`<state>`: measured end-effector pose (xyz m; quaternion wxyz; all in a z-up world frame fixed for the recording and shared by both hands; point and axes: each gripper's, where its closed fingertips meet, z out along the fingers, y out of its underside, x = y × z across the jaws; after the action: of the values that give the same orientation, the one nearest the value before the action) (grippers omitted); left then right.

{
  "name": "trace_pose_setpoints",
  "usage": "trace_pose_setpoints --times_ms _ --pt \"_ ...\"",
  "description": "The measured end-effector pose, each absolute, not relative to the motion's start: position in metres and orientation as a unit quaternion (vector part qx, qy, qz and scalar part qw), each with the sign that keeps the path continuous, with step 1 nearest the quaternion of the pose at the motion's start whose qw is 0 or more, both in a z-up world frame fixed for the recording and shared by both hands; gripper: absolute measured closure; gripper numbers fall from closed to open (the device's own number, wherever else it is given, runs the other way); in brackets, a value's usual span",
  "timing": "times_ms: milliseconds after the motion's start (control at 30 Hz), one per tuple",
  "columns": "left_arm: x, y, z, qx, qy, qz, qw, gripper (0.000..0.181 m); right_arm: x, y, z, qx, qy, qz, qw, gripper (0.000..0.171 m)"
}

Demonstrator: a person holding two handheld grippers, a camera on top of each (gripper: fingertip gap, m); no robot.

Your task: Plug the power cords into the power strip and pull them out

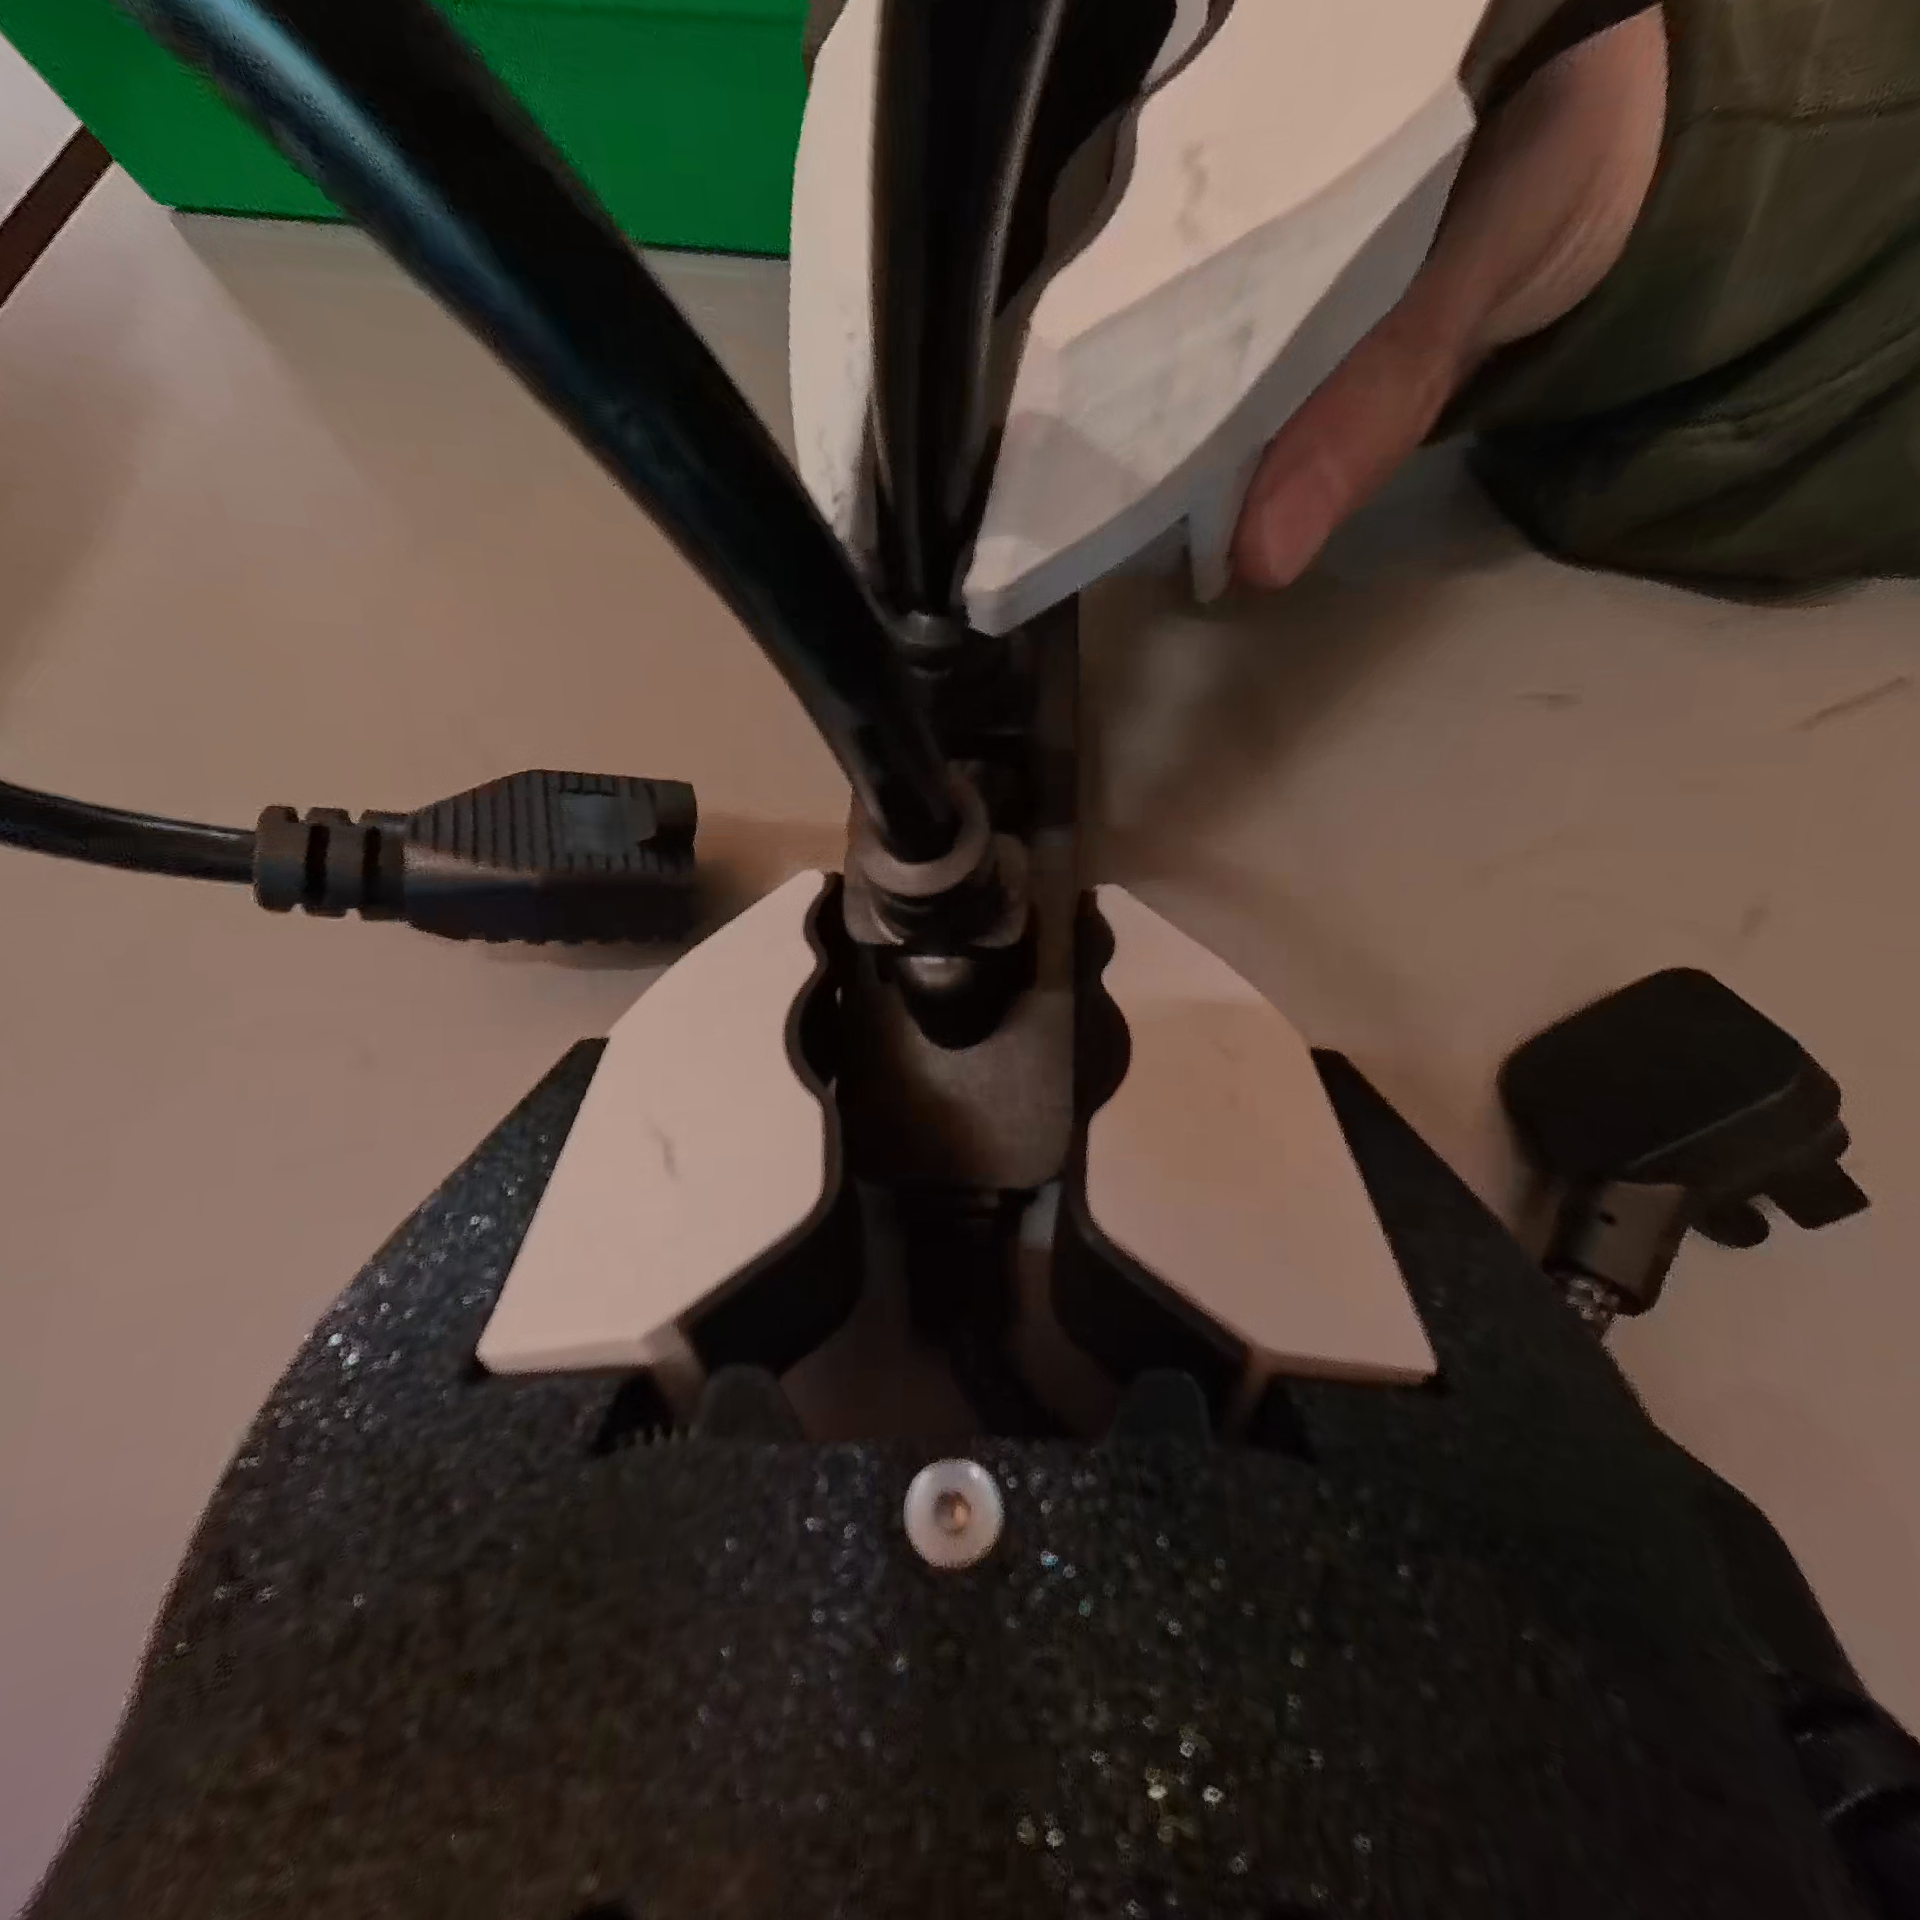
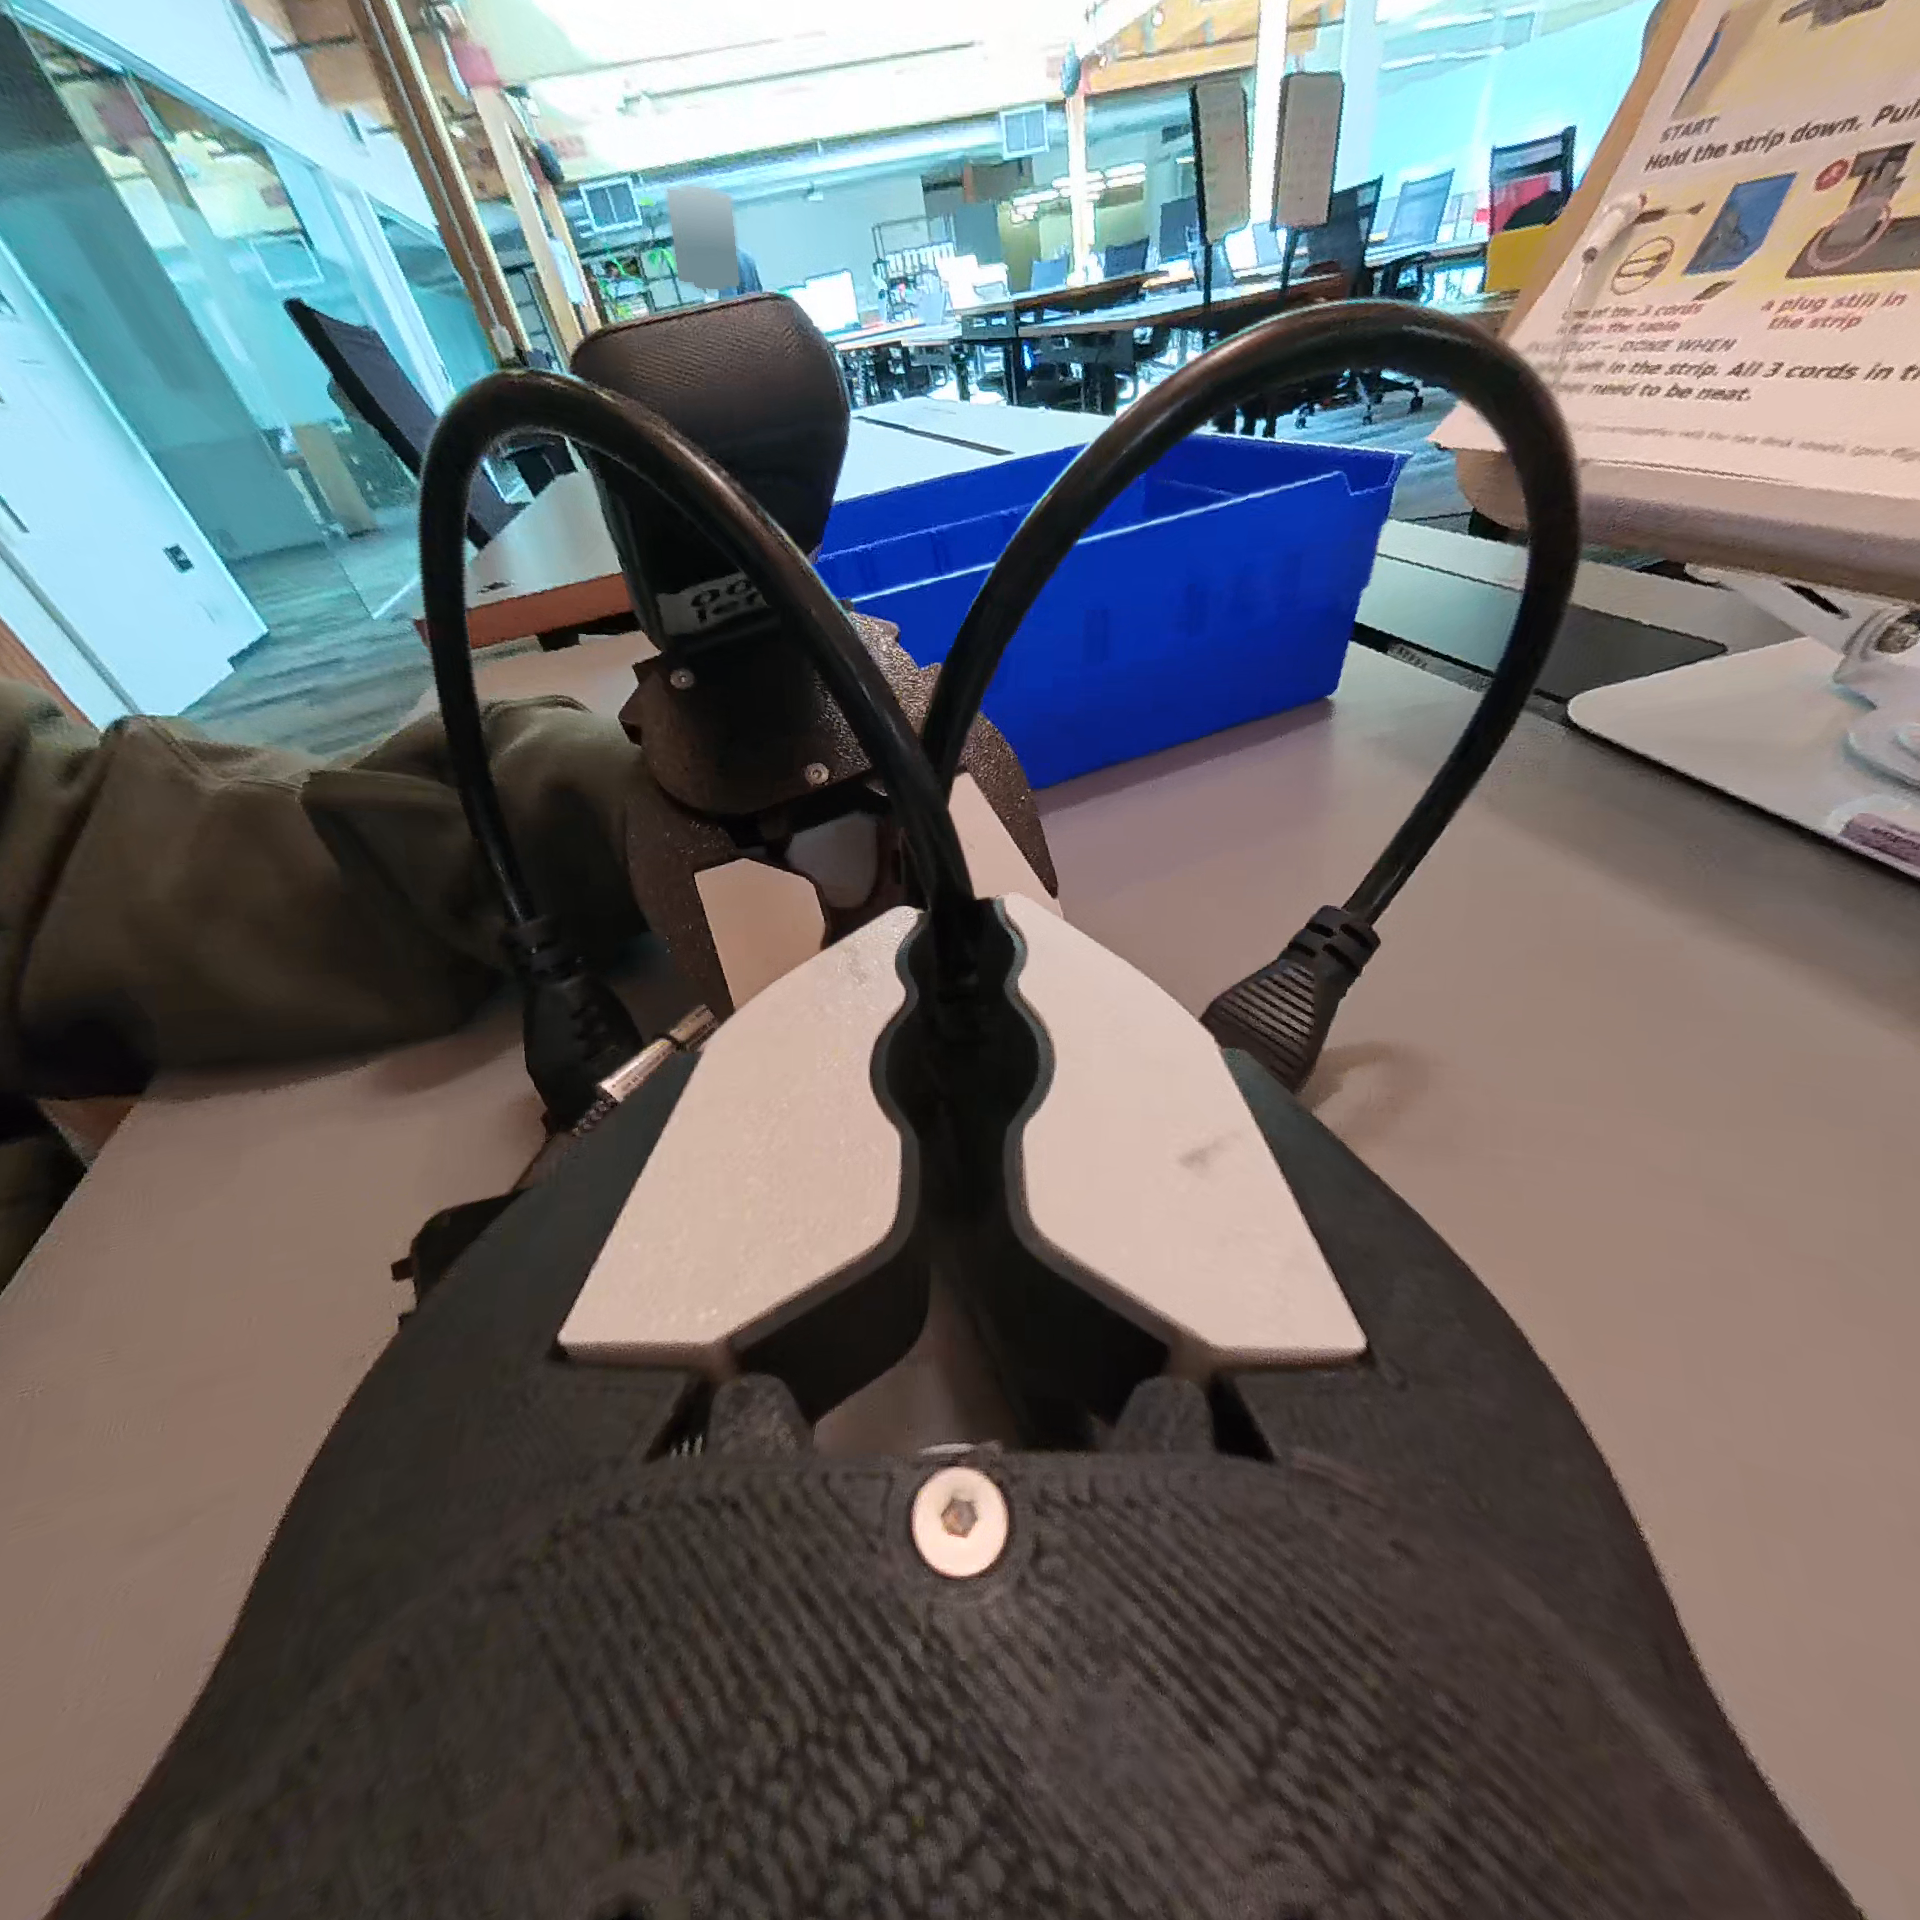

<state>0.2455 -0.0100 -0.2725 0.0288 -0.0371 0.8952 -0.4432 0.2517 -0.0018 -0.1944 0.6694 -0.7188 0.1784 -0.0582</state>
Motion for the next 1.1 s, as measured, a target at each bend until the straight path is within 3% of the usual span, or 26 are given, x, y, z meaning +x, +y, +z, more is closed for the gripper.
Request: trace_pose_setpoints --times_ms 167,267,467,600,733,1000,1100 --pt "0.242 -0.011 -0.275 -0.027 0.9 -0.435 0.027 0.139 0.247 -0.008 -0.2 -0.764 0.155 -0.098 0.618 0.162" --pt "0.234 -0.011 -0.274 -0.008 0.898 -0.439 0.019 0.139 0.237 -0.006 -0.196 -0.736 0.16 -0.039 0.657 0.163" --pt "0.23 -0.012 -0.274 0.001 0.898 -0.439 0.019 0.139 0.233 -0.006 -0.196 -0.748 0.149 -0.021 0.646 0.163" --pt "0.239 -0.012 -0.277 -0.038 0.901 -0.431 0.015 0.139 0.256 -0.012 -0.201 -0.726 0.232 -0.05 0.646 0.162" --pt "0.233 -0.012 -0.274 -0.006 0.898 -0.438 0.035 0.139 0.23 -0.006 -0.197 -0.767 0.135 -0.048 0.625 0.162" --pt "0.243 -0.012 -0.278 -0.047 0.903 -0.426 0.032 0.138 0.265 -0.013 -0.202 -0.724 0.255 -0.062 0.638 0.162" --pt "0.241 -0.01 -0.277 -0.042 0.901 -0.429 0.041 0.138 0.248 -0.007 -0.198 -0.752 0.192 -0.051 0.628 0.162"
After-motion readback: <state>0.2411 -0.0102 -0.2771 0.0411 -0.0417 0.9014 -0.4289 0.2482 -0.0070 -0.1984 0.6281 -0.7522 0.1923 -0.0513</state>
